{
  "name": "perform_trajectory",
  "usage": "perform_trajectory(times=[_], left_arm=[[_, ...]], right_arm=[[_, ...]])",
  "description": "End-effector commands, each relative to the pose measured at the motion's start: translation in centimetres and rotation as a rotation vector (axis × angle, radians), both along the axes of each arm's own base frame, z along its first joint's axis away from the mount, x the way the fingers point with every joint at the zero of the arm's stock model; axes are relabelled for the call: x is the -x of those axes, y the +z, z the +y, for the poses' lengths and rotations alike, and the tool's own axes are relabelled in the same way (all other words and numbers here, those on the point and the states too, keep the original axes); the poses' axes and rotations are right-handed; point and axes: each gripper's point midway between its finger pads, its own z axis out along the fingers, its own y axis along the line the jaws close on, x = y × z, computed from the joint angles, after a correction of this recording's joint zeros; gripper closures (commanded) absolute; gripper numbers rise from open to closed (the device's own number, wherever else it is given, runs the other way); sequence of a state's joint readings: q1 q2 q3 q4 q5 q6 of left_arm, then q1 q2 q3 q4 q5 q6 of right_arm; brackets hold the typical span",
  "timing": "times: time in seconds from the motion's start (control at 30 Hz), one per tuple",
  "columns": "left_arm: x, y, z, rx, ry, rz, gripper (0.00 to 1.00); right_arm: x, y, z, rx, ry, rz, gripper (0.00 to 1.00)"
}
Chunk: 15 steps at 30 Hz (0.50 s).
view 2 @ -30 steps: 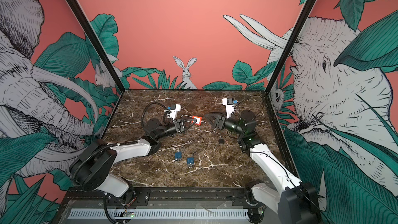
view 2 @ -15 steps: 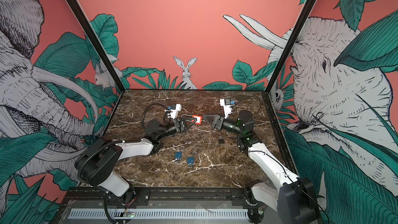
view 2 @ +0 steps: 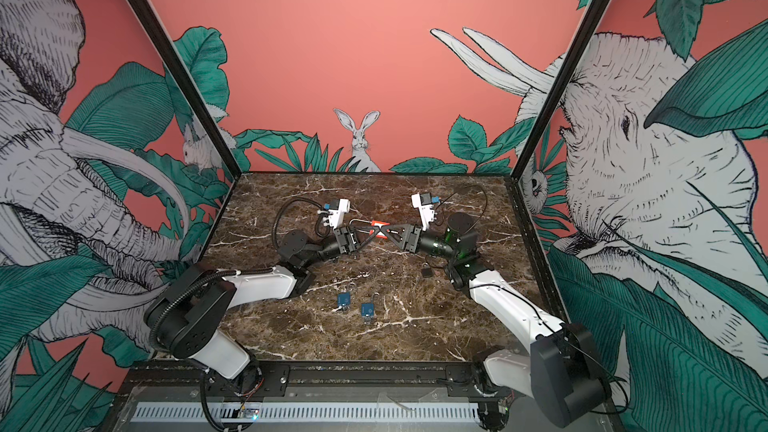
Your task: Lock with the key
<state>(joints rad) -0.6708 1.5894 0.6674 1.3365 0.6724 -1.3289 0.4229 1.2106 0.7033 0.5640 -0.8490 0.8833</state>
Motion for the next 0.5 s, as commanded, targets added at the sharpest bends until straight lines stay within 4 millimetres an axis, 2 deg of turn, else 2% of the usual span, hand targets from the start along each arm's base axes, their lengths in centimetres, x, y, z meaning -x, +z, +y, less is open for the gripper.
perform_trajectory(times=[0.0, 0.27, 0.47], left_arm=[[0.67, 2.87, 0.38, 0.063, -0.015, -0.077, 1.00], [0.37, 2.42, 0.07, 0.054, -0.018, -0.070, 1.00], [0.29, 2.15, -0.14, 0.046, -0.024, -0.066, 1.00]], right_arm=[[0.39, 0.84, 0.28, -0.027, 0.016, -0.044, 0.59], [0.66, 0.53, 0.67, -0.036, 0.032, -0.036, 0.69], [0.78, 0.26, 0.81, -0.034, 0.036, -0.026, 0.85]])
